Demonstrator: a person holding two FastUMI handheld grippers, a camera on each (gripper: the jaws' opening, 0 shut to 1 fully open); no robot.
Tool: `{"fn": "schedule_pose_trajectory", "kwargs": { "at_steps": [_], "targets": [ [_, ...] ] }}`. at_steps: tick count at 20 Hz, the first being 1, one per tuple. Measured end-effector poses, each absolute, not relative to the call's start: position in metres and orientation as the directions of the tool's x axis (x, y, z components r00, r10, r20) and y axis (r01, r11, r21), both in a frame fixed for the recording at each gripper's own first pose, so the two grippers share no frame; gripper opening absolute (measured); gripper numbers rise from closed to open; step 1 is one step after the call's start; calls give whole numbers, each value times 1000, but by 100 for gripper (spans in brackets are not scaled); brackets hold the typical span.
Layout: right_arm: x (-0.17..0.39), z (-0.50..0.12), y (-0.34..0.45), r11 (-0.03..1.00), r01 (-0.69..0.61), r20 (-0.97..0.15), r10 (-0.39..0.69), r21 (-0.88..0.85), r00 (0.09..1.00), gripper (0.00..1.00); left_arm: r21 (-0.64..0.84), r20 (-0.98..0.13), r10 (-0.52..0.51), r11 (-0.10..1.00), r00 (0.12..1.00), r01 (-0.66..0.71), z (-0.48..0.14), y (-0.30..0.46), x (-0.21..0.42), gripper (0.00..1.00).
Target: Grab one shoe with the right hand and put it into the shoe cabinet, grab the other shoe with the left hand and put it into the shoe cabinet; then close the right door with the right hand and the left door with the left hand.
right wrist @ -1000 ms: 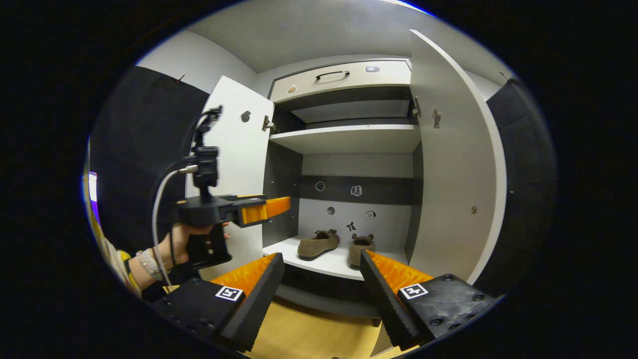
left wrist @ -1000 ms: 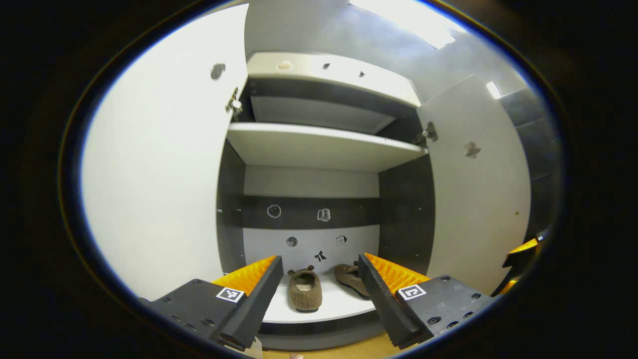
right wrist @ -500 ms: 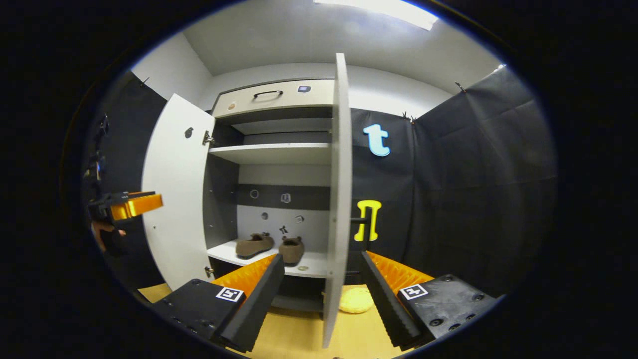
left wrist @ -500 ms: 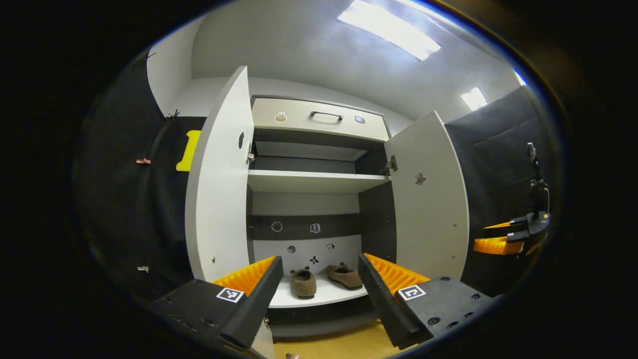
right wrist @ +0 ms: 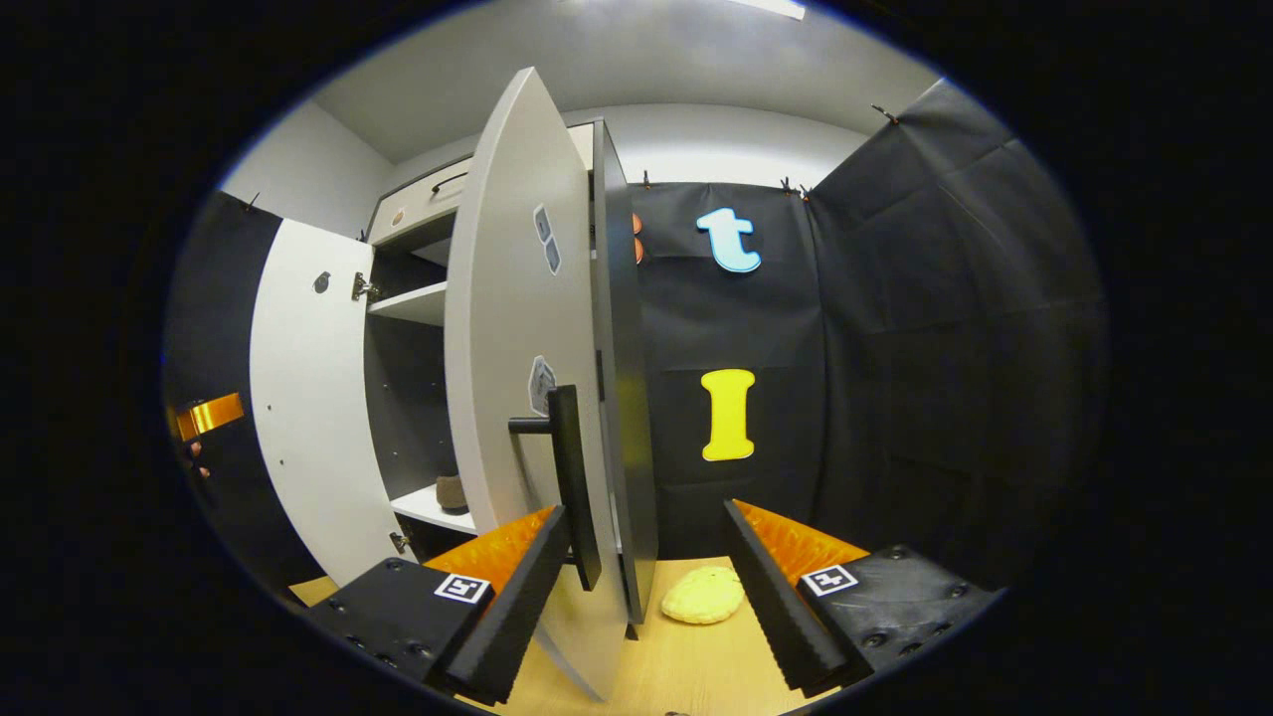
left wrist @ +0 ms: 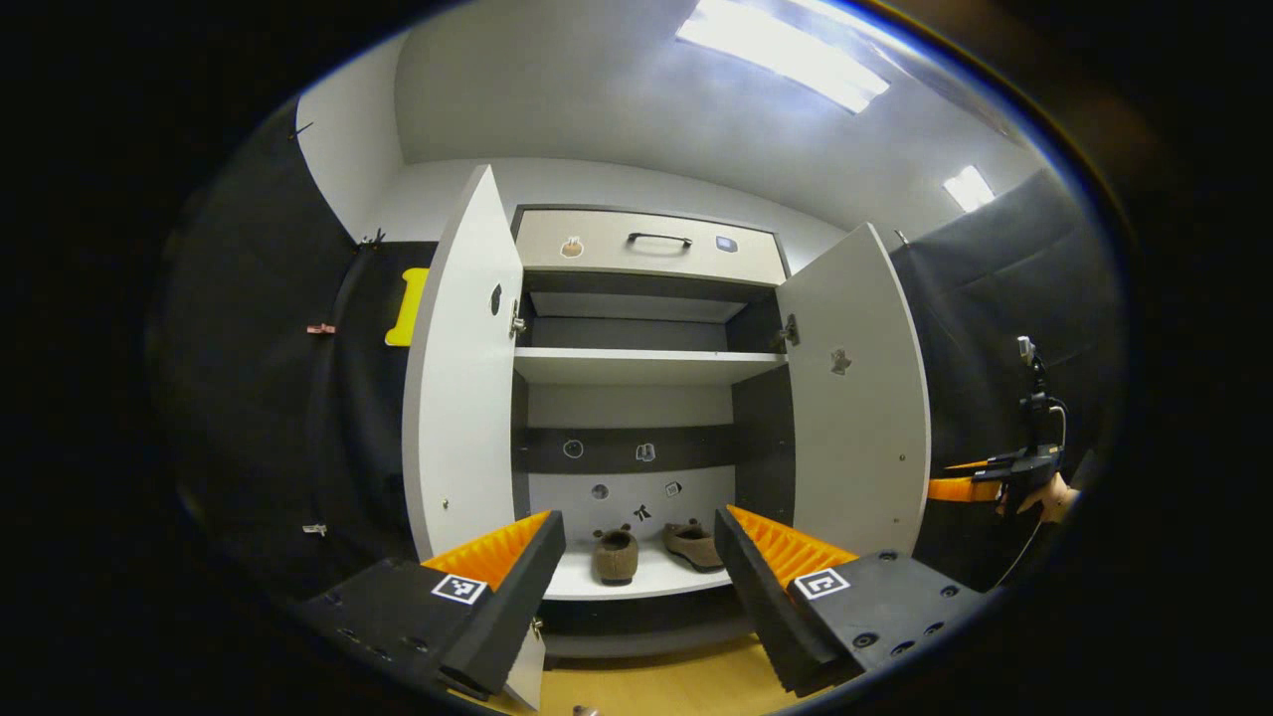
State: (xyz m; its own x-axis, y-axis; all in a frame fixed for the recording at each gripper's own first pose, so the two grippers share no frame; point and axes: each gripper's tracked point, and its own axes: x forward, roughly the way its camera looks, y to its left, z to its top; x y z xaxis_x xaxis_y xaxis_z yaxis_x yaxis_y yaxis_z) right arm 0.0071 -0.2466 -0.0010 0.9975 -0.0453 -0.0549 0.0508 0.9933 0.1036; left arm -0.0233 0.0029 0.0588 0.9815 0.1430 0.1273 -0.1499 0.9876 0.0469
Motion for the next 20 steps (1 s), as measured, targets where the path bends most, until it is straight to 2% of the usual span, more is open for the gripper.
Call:
{"fn": "schedule_pose_trajectory", "kwargs": {
  "at_steps": [4,7,12,20],
  "targets": [
    [8,-3,-245,995,-32,-53,38,100,998,100,13,81,221,975,972,-222,44,4,-26,95],
    [12,0,-222,989,-102,-44,108,108,993,98,14,56,247,969,967,-249,37,7,-29,95],
    [16,0,-212,993,-101,-50,104,59,993,96,-7,42,250,968,967,-250,32,21,-30,96],
    [59,-11,-116,982,-179,-55,183,61,982,98,5,24,219,976,975,-219,30,75,-36,96]
  ]
}}
